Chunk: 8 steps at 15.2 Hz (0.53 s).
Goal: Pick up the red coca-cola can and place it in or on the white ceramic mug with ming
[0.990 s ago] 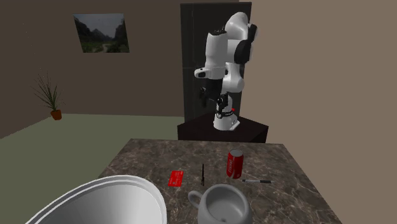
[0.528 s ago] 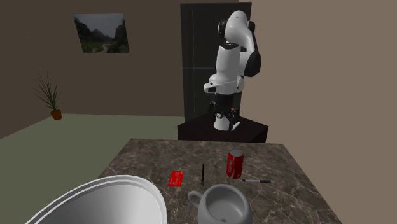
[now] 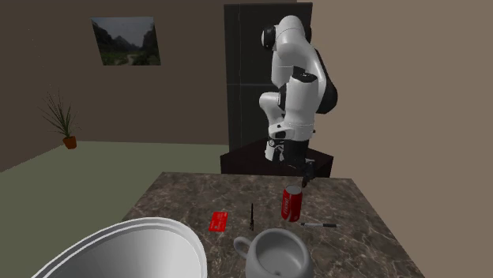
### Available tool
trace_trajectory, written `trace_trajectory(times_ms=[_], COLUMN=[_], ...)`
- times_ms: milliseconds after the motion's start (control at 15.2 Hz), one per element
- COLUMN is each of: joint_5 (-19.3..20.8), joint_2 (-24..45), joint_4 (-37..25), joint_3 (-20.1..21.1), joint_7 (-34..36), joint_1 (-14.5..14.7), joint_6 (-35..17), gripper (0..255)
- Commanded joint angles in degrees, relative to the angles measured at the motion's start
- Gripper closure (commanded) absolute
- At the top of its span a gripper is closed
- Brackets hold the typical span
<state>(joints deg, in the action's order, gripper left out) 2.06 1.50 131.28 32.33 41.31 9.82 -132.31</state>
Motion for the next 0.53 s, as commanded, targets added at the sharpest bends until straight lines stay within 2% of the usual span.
trace_trajectory(times_ms=[0,462], joint_5=[2.67,6.43], joint_2=[3.80,8.14], joint_4=[-2.46,-1.09], joint_3=[0.51,-0.43], joint_7=[3.42,6.05], joint_1=[0.80,1.53], joint_6=[-1.07,-5.97], gripper=[0,0])
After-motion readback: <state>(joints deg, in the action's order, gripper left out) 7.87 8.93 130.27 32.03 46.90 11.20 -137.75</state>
